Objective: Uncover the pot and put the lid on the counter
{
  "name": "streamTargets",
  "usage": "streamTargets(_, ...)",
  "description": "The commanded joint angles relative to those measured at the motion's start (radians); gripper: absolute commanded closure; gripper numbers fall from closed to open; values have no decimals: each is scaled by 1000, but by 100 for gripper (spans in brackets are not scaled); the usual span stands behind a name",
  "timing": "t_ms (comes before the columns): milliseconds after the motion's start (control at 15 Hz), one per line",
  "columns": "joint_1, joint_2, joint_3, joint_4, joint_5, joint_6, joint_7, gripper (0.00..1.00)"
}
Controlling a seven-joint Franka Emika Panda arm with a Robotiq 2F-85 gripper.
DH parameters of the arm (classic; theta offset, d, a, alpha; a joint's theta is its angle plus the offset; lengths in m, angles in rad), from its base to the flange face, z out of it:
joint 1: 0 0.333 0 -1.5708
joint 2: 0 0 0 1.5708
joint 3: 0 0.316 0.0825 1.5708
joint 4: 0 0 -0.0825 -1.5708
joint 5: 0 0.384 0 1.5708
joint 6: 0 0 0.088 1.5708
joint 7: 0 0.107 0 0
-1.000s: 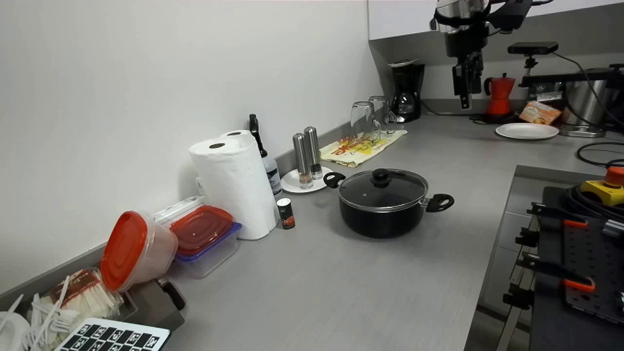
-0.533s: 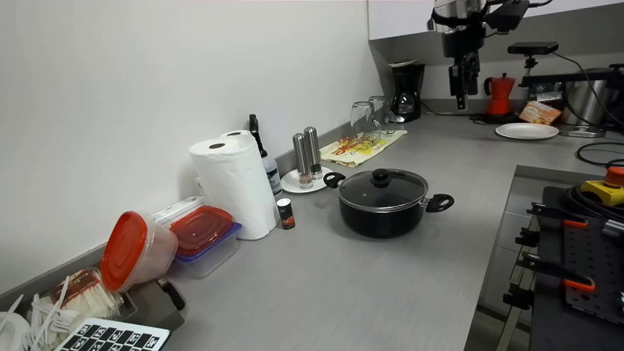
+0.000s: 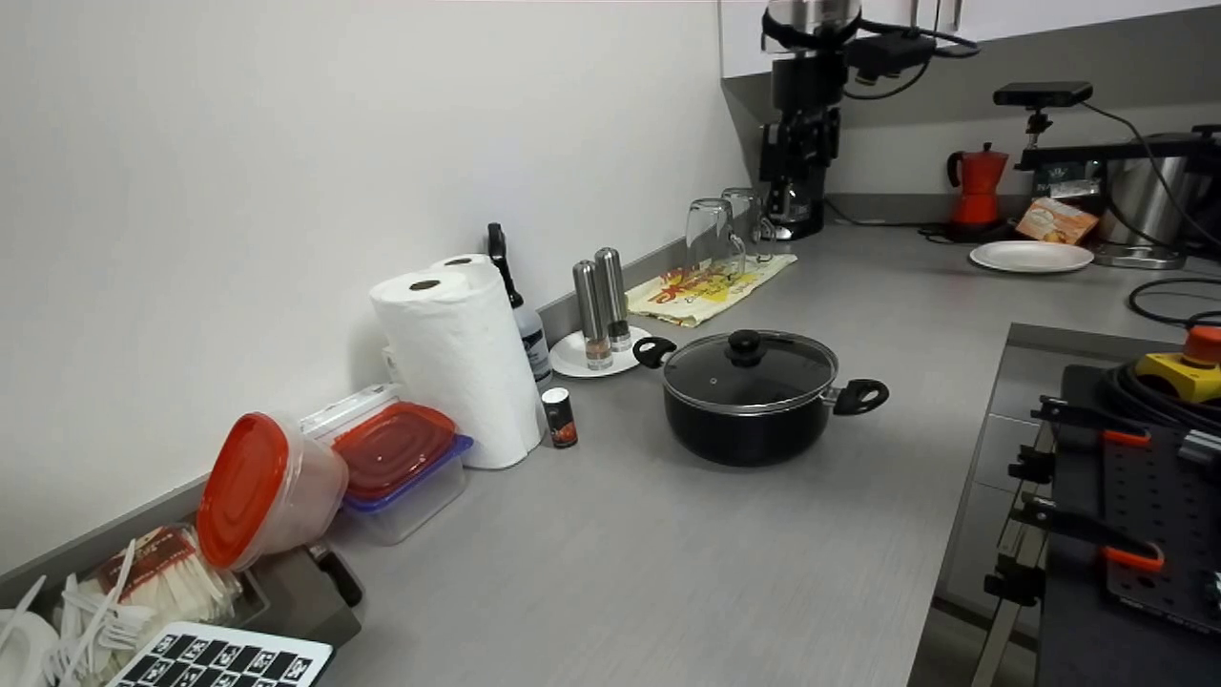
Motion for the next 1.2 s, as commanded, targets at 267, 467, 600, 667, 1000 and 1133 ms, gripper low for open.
streamTargets(267,20,270,11,190,-26,108,130,0)
streamTargets(467,30,343,2,223,-38,101,150,0)
streamTargets(600,37,379,-4,236,-39,96,160,0)
streamTargets(667,41,395,-7,242,-39,93,161,0)
streamTargets(1000,52,451,-24,259,-37,87,166,0)
streamTargets(1133,54,468,-32,257,-41,87,169,0)
